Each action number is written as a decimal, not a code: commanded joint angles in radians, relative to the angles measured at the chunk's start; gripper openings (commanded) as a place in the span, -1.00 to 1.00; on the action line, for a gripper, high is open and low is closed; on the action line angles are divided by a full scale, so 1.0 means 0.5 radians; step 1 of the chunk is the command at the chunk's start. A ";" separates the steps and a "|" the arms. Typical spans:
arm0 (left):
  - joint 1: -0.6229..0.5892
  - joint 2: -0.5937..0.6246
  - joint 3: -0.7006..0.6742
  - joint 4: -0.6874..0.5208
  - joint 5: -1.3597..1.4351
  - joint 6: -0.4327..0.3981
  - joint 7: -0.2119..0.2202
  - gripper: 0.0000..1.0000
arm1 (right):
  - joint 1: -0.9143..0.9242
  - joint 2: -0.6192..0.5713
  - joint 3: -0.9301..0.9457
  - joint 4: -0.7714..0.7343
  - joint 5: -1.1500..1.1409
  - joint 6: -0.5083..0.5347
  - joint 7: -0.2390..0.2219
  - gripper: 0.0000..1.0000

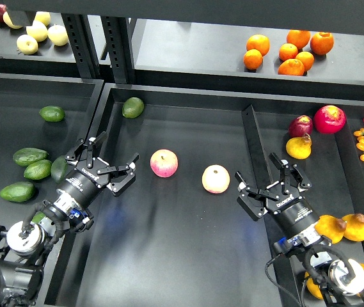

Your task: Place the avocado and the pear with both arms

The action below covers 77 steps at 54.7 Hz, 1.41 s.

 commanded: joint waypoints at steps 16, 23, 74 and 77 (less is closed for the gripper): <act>0.206 0.000 0.021 -0.177 -0.012 0.000 -0.002 0.99 | -0.025 0.000 -0.157 0.098 0.003 0.000 0.000 0.99; 0.228 0.000 0.028 -0.180 -0.012 0.000 -0.029 0.99 | -0.034 0.000 -0.172 0.141 0.003 0.000 0.000 0.99; 0.111 0.000 0.055 -0.349 -0.009 0.000 -0.207 0.99 | 0.174 0.000 -0.215 0.252 0.007 -0.023 0.109 0.99; 0.111 0.000 0.055 -0.349 -0.009 0.000 -0.210 0.99 | 0.174 0.000 -0.215 0.252 0.007 -0.023 0.109 0.99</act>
